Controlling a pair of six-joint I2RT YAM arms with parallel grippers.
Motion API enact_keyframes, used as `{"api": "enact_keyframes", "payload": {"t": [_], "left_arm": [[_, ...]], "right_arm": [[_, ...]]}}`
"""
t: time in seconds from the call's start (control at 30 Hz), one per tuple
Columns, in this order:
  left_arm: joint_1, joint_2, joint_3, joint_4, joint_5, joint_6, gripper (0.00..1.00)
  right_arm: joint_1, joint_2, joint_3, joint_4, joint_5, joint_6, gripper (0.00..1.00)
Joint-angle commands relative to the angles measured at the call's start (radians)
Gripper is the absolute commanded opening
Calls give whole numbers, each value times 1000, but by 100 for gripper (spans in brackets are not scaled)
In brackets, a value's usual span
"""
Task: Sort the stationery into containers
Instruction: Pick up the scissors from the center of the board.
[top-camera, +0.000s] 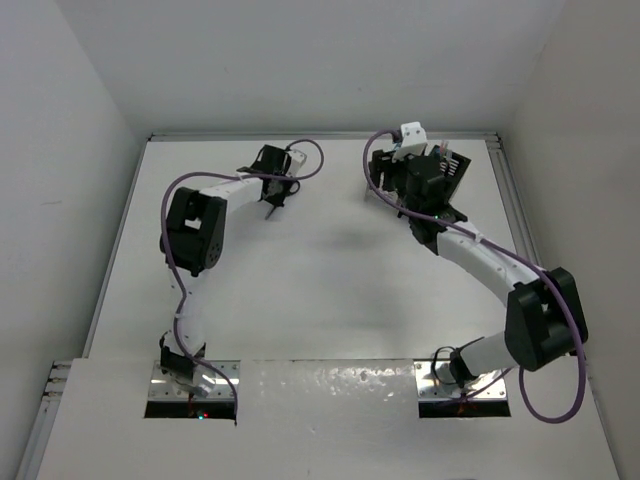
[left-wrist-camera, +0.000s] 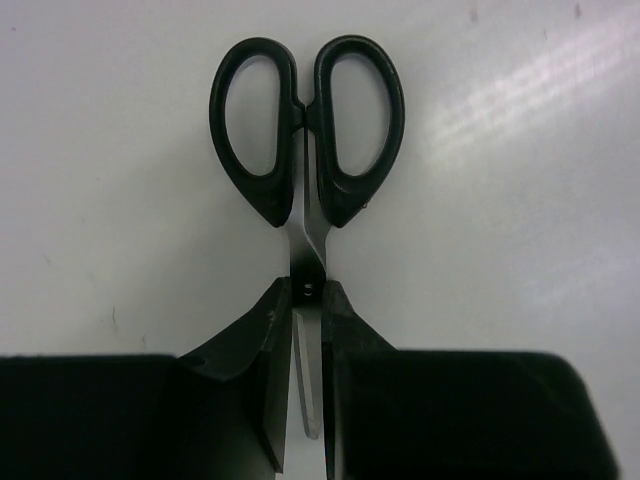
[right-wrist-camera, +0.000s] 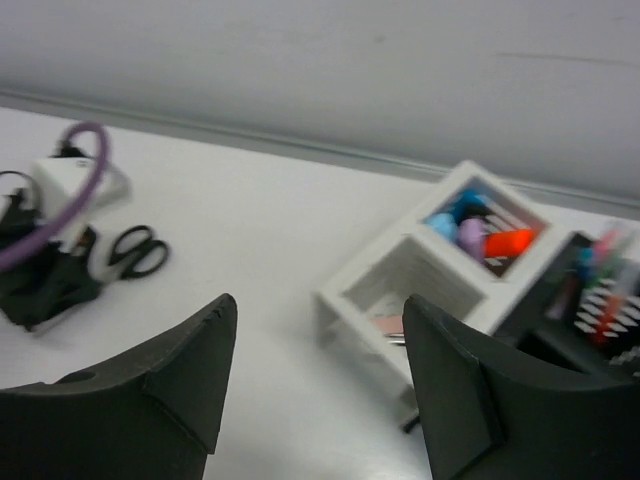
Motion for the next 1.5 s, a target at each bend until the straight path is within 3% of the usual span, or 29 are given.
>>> {"api": "enact_keyframes", "payload": {"t": [0.0, 0.23, 0.4, 0.5, 1.0, 1.13, 1.23, 1.47], "left_arm": [[15, -99, -73, 45, 44, 185, 0], [0, -191, -223, 74, 133, 364, 0], [-14, -233, -263, 89, 148, 334, 0], [-14, -243, -244, 77, 148, 316, 0], [-49, -282, -196, -4, 180, 313, 0], [-52, -299, -173, -35, 199, 309, 0], [-57, -308, -165, -59, 214, 305, 0], [-62, -316, -132, -98, 251, 256, 0]], "right_arm": [[50, 34, 27, 4, -81, 120, 65], [135, 183, 98, -11, -105, 348, 59], [138, 279, 98, 45, -137, 565, 49], [138, 327, 115, 59, -162, 616, 48], [138, 526, 244, 61, -262, 749, 49], [136, 572, 274, 72, -278, 781, 56], [136, 600, 313, 72, -286, 781, 66], [129, 658, 349, 105, -294, 823, 67]]}}
